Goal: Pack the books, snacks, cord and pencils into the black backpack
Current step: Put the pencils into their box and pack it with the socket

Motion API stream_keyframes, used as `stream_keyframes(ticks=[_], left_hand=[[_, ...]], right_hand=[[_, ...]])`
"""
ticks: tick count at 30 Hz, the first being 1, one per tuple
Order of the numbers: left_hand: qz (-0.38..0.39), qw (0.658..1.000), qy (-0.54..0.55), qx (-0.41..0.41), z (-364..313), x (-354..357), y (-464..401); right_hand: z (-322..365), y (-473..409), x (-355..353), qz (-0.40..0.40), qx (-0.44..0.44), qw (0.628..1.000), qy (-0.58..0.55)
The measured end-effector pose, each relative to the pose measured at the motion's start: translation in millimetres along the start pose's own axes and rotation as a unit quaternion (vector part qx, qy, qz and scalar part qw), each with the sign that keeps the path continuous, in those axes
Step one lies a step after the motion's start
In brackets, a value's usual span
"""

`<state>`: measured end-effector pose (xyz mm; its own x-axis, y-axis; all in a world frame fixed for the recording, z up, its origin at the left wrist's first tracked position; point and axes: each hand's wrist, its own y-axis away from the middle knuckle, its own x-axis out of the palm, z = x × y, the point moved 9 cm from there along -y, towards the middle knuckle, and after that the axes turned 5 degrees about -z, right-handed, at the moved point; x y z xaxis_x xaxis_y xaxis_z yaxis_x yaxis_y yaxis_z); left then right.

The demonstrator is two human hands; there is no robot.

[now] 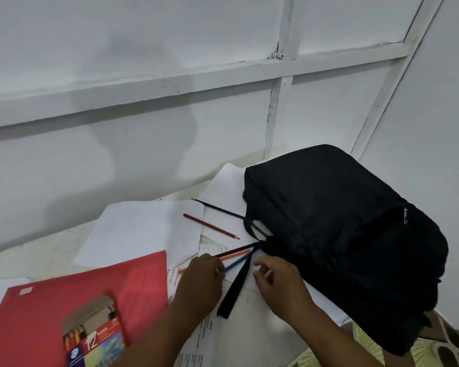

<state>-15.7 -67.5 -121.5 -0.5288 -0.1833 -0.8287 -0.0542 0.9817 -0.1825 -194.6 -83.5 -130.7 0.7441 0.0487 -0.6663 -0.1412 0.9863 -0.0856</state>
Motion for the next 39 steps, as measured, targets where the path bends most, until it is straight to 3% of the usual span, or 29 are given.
stream_keyframes(ticks=[7, 11, 16, 23, 28, 31, 35, 39], left_hand=[[-0.026, 0.998, 0.002, -0.053, 43, -43, 27], [-0.074, 0.99, 0.033, -0.115, 67, -82, 44], [-0.158, 0.966, 0.044, -0.201, 110, -118, 73], [-0.214, 0.931, 0.112, -0.274, 148, -135, 112], [-0.283, 0.89, 0.195, -0.299, 149, -148, 131], [-0.313, 0.861, 0.244, -0.319, 161, -155, 140], [-0.312, 0.861, 0.212, -0.341, 176, -163, 148], [-0.308, 0.875, 0.175, -0.33, 188, -170, 152]], right_hand=[[30, -21, 2, -0.048, -0.088, 0.994, -0.04], [44, -31, 32, -0.008, -0.15, 0.987, 0.061], [72, -33, 58, -0.021, -0.226, 0.954, 0.195], [85, -36, 80, 0.025, -0.25, 0.941, 0.228], [108, -26, 79, 0.023, -0.244, 0.963, 0.11], [122, -20, 93, 0.082, -0.247, 0.965, 0.025], [147, -14, 101, 0.165, -0.2, 0.957, -0.131], [161, -13, 119, 0.195, -0.109, 0.949, -0.223]])
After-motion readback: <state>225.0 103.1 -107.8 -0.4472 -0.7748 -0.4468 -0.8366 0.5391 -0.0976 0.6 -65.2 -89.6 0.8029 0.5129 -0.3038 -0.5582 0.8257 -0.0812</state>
